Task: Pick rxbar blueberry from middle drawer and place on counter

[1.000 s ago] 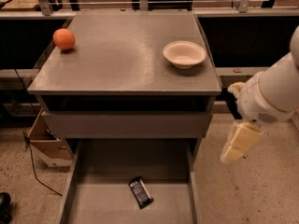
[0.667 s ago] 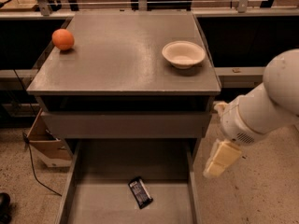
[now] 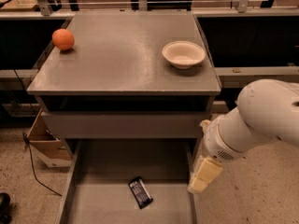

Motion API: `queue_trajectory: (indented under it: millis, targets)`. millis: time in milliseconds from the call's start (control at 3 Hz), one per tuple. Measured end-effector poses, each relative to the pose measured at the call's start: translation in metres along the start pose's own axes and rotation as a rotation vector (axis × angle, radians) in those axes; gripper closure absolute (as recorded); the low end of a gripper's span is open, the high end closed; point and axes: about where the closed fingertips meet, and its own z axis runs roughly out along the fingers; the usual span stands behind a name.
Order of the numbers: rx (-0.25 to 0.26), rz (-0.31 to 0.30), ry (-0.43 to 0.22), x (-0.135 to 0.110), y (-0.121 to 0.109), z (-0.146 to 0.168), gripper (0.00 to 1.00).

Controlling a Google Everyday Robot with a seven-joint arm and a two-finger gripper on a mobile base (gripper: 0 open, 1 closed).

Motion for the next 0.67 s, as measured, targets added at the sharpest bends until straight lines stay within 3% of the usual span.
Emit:
queue_trajectory:
  millis: [333, 667]
  targets:
    - [-0.011, 0.021, -0.029, -0.004, 0.012, 0.016, 0.0]
    - [-0.073, 0.048, -0.08, -0.022, 0.04, 0.07, 0.0]
